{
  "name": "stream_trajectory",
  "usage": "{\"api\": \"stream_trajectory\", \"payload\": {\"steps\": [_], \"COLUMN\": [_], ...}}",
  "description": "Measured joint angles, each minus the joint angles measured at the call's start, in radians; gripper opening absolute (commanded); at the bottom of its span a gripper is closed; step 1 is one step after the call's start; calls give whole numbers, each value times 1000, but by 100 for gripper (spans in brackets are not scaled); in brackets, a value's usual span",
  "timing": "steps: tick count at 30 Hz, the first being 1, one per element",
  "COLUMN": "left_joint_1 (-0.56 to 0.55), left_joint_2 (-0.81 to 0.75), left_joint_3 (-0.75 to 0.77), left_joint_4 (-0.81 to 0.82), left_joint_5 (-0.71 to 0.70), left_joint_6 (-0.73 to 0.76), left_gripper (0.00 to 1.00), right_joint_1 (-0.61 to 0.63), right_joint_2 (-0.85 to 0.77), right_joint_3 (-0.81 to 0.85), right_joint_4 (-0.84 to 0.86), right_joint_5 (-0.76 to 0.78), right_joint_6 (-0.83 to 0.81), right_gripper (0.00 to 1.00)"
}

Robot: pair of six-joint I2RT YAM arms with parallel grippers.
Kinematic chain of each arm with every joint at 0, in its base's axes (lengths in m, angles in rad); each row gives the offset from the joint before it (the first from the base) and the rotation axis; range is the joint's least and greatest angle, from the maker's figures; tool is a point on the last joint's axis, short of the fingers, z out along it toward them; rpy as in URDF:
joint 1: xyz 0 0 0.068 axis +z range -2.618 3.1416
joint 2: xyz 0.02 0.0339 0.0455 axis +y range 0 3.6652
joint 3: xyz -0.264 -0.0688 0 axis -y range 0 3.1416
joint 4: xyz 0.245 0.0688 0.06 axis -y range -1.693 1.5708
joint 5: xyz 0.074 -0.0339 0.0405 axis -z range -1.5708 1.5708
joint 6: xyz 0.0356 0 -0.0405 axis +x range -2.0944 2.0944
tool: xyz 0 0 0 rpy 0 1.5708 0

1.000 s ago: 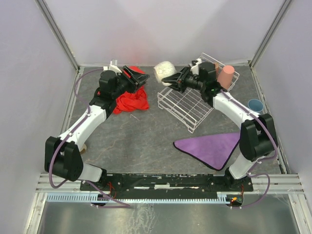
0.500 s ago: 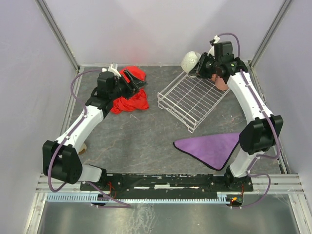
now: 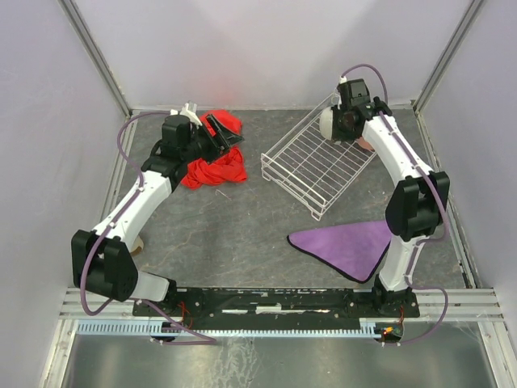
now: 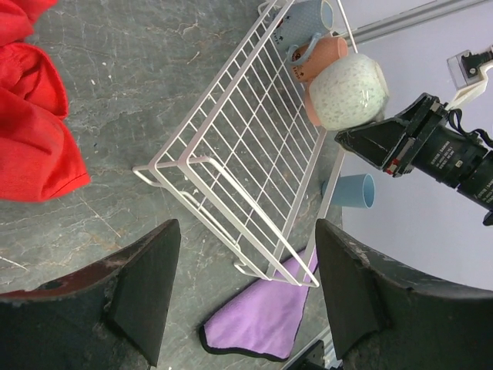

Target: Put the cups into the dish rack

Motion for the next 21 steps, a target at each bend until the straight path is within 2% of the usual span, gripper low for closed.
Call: {"api": "stream_trajectory", "payload": {"steps": [10, 21], "left_joint_1": [17, 45], "left_joint_2": [3, 13], "left_joint_3": [5, 6], "left_joint_4": [-23, -35], "left_joint_5": [0, -3], "left_joint_6": [7, 14], "left_gripper": [76, 76], "right_joint_1": [37, 40], "right_joint_2": [74, 190], "right_joint_3": [-14, -14], "right_joint_4": [150, 234], "right_joint_5": [109, 143], "right_joint_6": [-78, -89], "right_gripper": [1, 1]}}
